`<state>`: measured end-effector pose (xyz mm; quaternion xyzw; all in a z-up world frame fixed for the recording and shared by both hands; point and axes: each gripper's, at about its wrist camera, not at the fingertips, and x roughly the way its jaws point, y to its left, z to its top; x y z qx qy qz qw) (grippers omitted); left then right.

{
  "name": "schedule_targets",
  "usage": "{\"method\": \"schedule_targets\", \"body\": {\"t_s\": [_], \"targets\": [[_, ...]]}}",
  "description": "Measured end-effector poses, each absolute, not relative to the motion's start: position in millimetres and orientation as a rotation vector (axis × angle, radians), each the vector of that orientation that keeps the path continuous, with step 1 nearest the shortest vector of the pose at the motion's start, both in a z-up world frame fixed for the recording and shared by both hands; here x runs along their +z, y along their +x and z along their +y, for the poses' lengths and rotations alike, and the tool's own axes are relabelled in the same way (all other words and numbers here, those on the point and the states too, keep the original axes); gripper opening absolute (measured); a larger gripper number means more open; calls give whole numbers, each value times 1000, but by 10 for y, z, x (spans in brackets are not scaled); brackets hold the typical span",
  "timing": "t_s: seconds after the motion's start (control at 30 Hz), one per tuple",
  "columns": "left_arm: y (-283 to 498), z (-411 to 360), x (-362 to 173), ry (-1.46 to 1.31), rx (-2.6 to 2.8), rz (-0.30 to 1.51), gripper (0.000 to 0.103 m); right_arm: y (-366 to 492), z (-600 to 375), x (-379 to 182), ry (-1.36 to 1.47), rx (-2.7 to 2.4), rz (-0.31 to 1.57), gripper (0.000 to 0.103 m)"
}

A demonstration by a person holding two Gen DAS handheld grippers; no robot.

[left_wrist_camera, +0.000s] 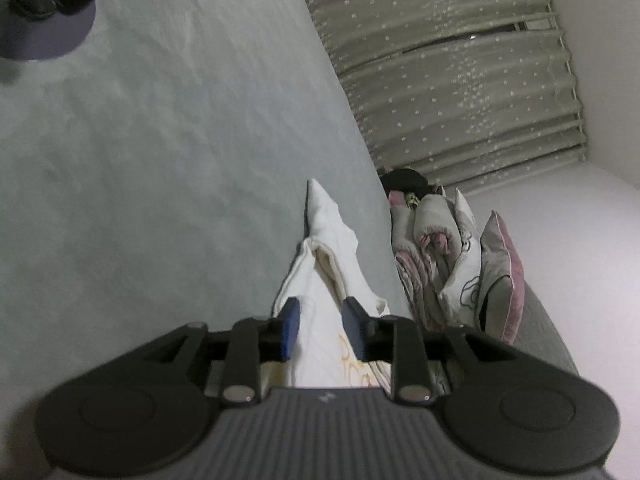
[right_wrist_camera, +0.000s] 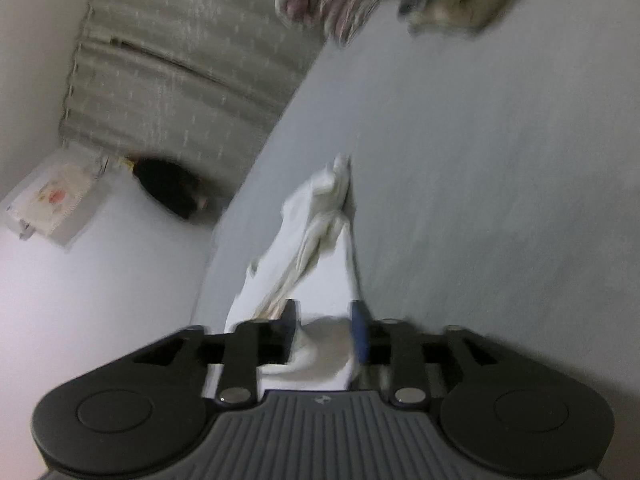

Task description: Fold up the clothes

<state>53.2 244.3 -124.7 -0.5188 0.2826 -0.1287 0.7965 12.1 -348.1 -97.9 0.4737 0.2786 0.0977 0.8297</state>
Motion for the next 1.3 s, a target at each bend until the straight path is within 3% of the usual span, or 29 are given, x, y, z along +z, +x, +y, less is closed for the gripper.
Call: {"method": "schedule_targets", "body": {"t_s": [0.23, 0.67, 0.8, 0.83, 0.93, 1.1, 1.3], "targets": [[558, 2286, -1120, -946, -238, 642, 40, 94, -3412, -924, 941, 185, 604, 38], [591, 1823, -803, -471, -136, 727, 36, 245, -2797, -749, 486, 100, 752, 37], [625, 1646, -666, -325, -144, 713, 36, 373, -2595, -608, 327, 109, 705, 37], [596, 1618, -682, -315, -147, 698, 32, 387, -2561, -635, 312, 111, 689, 37], [517, 1529, -759, -260, -148, 695, 21, 403, -2481, -732, 250, 84, 681, 21], [475, 1468, -728, -190, -160, 679, 12, 469, -2412, -712, 176, 90, 649, 10], [549, 1468, -664, -204, -157, 657, 10, 449, -2345, -654, 130, 86, 596, 8]]}}
